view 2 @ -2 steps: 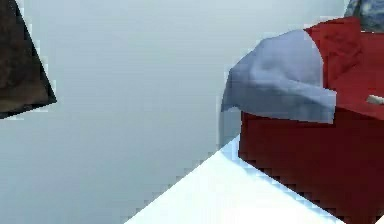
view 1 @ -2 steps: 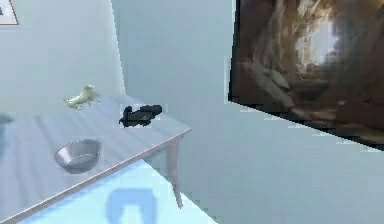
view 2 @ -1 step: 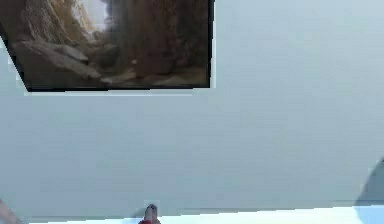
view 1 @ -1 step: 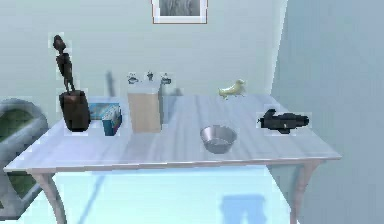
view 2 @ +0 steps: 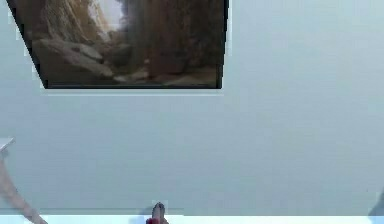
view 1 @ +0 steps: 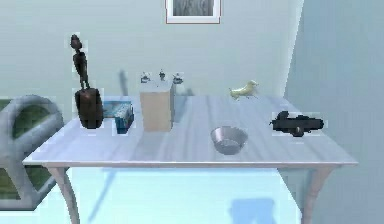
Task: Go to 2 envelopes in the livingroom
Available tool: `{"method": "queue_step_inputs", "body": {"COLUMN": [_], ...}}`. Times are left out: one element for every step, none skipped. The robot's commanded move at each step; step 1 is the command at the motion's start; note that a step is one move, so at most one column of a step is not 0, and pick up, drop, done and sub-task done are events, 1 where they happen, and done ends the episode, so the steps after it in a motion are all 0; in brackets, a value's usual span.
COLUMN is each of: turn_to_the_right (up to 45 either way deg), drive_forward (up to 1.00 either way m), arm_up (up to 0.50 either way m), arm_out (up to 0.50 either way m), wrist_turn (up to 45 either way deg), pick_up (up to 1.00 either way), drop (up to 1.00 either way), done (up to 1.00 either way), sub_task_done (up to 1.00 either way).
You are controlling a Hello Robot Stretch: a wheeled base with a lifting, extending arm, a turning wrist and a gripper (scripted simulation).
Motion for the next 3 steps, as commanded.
{"method": "queue_step_inputs", "body": {"turn_to_the_right": [0.0, -21.0, 0.0], "drive_forward": [0.20, 0.00, 0.00], "arm_up": [0.00, 0.00, 0.00], "arm_out": [0.00, 0.00, 0.00], "wrist_turn": [0.0, 0.0, 0.0], "pick_up": [0.00, 0.00, 0.00], "drop": [0.00, 0.00, 0.00], "done": [0.00, 0.00, 0.00], "sub_task_done": [0.00, 0.00, 1.00]}}
